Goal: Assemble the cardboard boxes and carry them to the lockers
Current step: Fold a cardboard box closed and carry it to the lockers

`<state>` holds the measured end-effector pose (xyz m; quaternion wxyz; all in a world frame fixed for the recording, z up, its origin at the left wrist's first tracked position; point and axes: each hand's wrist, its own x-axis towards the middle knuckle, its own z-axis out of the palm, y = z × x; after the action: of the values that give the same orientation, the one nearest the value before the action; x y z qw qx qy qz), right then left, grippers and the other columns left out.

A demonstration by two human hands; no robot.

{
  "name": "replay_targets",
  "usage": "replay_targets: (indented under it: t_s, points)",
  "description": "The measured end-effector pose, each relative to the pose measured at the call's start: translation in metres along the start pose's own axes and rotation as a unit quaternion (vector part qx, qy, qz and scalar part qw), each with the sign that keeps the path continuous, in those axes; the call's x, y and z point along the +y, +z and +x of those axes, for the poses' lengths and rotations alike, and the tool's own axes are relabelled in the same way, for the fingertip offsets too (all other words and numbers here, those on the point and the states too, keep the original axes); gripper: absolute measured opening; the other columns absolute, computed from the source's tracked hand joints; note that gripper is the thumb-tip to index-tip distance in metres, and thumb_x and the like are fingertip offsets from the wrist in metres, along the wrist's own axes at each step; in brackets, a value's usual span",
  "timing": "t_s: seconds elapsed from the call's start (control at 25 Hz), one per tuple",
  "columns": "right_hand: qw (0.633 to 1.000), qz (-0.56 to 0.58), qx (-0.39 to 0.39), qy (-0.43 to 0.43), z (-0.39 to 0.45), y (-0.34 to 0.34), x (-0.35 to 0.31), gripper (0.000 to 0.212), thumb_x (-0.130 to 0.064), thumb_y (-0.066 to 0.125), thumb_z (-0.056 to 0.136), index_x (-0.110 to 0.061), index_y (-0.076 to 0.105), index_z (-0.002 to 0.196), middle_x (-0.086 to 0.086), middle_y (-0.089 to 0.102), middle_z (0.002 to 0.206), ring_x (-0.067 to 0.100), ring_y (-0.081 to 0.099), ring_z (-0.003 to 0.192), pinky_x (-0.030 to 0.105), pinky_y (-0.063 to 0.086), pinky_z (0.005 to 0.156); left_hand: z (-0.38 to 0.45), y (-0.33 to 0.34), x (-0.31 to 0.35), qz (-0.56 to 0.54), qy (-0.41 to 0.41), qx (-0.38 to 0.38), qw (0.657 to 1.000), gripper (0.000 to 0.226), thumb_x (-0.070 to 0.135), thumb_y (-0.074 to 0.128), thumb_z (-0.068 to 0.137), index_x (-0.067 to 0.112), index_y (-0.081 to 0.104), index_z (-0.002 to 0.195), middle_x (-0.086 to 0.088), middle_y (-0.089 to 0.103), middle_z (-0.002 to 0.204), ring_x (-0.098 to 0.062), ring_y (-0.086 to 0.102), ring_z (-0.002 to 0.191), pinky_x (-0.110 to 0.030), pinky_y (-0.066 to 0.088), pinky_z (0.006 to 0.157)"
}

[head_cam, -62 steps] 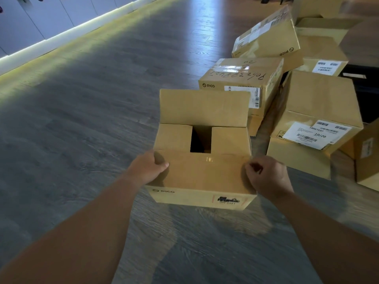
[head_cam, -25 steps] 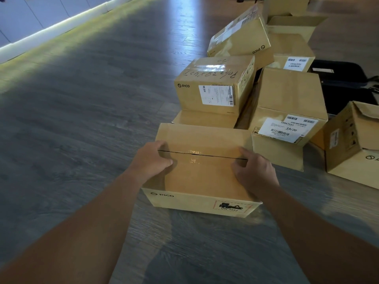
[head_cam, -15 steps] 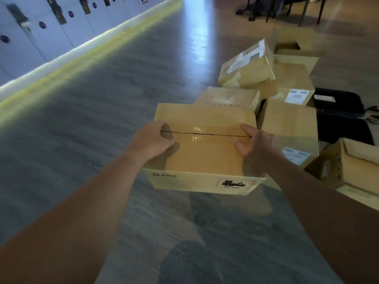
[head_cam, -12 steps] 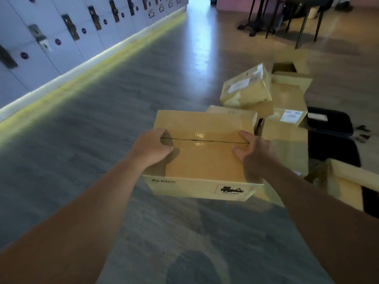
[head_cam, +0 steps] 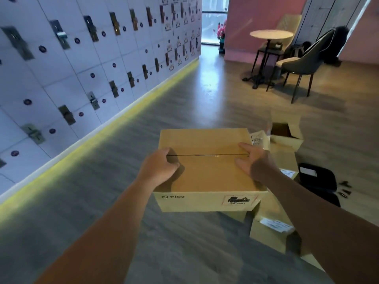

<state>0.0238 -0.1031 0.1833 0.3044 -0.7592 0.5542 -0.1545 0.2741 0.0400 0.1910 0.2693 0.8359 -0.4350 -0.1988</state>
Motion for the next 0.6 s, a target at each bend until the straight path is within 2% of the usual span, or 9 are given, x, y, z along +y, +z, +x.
replay_targets:
  t_s: [0.08,0.12,0.24,0.36,0.44,0.6]
  points:
    - [1.0,-0.005,0.008,-0.003,0.02,-0.021,-0.031,0.065,-0.038,0.068,0.088,-0.036,0.048,0.15,0.011,0.054,0.147,0.033,0.054,0.127,0.036,0.045,0.104,0.02,-0.025,0.017,-0.014,0.01,0.004,1.0,0.038,0.033,0.066,0.088,0.027,0.061,0.126,0.008,0.063,0.117,-0.02,0.059,0.114,-0.038,0.05,0.096]
    - [1.0,-0.012,0.013,-0.004,0.035,-0.029,-0.042,0.065,-0.038,0.067,0.088,-0.036,0.047,0.15,0.01,0.054,0.147,0.032,0.054,0.127,0.035,0.045,0.104,0.032,-0.033,0.026,-0.024,0.014,0.005,1.0,0.034,0.032,0.066,0.089,0.026,0.062,0.122,0.012,0.06,0.109,-0.017,0.059,0.107,-0.037,0.05,0.092]
    - [0.999,-0.043,0.009,-0.02,0.085,-0.046,-0.061,0.066,-0.042,0.062,0.09,-0.036,0.042,0.153,0.009,0.053,0.147,0.032,0.053,0.129,0.04,0.043,0.107,0.083,-0.045,0.048,-0.024,0.031,0.009,0.999,0.032,0.03,0.066,0.091,0.022,0.062,0.122,0.013,0.054,0.101,-0.015,0.055,0.101,-0.034,0.047,0.088]
    - [0.997,-0.066,-0.014,-0.024,0.137,-0.062,-0.078,0.065,-0.044,0.058,0.094,-0.036,0.036,0.155,0.007,0.052,0.149,0.031,0.051,0.133,0.038,0.039,0.108,0.138,-0.055,0.071,-0.028,0.036,0.008,0.999,0.018,0.028,0.064,0.094,0.033,0.055,0.109,0.021,0.047,0.09,-0.012,0.05,0.096,-0.03,0.041,0.083]
    - [0.996,-0.071,-0.021,-0.038,0.174,-0.073,-0.095,0.06,-0.042,0.058,0.095,-0.035,0.041,0.152,0.005,0.055,0.146,0.031,0.052,0.132,0.035,0.041,0.105,0.176,-0.066,0.084,-0.034,0.029,0.014,0.999,0.02,0.028,0.064,0.094,0.036,0.048,0.103,0.023,0.045,0.087,-0.013,0.051,0.095,-0.03,0.042,0.082]
    - [0.997,-0.047,-0.024,-0.059,0.246,-0.072,-0.126,0.047,-0.036,0.062,0.093,-0.023,0.055,0.139,0.008,0.064,0.131,0.031,0.061,0.117,0.04,0.048,0.099,0.247,-0.085,0.094,-0.034,0.015,0.034,0.999,0.019,0.027,0.064,0.093,0.032,0.053,0.108,0.021,0.044,0.084,-0.015,0.05,0.094,-0.034,0.046,0.085]
